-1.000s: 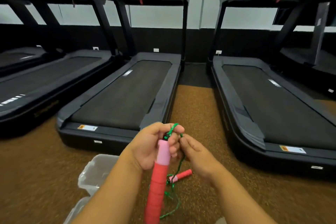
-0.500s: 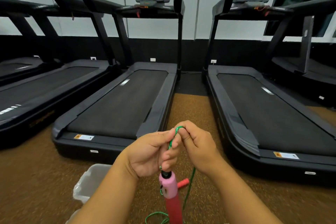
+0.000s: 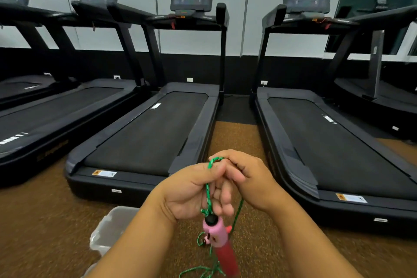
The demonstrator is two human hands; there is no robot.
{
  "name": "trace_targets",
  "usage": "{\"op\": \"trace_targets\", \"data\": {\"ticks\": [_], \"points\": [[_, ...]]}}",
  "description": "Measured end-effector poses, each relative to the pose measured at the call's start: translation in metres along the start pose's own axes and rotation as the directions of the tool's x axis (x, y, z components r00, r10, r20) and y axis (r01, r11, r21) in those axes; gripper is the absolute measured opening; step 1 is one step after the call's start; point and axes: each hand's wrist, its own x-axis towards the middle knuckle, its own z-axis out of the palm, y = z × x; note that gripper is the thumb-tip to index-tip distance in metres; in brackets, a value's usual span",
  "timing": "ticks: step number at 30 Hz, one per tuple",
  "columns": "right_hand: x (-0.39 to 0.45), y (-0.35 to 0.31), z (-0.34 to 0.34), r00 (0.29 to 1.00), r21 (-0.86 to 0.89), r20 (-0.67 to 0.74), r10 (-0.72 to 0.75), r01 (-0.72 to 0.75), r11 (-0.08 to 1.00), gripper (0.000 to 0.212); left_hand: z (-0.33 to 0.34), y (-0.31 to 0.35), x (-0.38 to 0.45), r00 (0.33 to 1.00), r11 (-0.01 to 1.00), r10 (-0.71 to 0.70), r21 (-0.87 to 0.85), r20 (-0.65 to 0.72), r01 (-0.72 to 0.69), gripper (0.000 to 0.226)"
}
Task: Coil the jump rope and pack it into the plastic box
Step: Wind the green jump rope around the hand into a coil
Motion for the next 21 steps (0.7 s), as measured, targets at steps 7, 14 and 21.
{"op": "trace_targets", "data": {"ticks": [7, 14, 21], "points": [[-0.006, 0.008, 0.013, 0.99, 0.007, 0.031, 0.139, -0.139, 0.99, 0.022, 0.005, 0.018, 0.0, 0.975, 1.0, -0.024, -0.013, -0.219, 0.022, 0.051], [-0.012, 0.014, 0.029, 0.978, -0.044, 0.008, 0.21, -0.209, 0.977, 0.026, -0.004, 0.031, 0.0, 0.942, 0.998, 0.038, -0.038, -0.333, -0.054, 0.049], [-0.011, 0.004, 0.037, 0.955, -0.365, 0.219, 0.2, -0.11, 0.925, 0.033, -0.02, 0.044, -0.001, 0.876, 0.993, 0.09, -0.029, -0.474, -0.118, 0.043]]}}
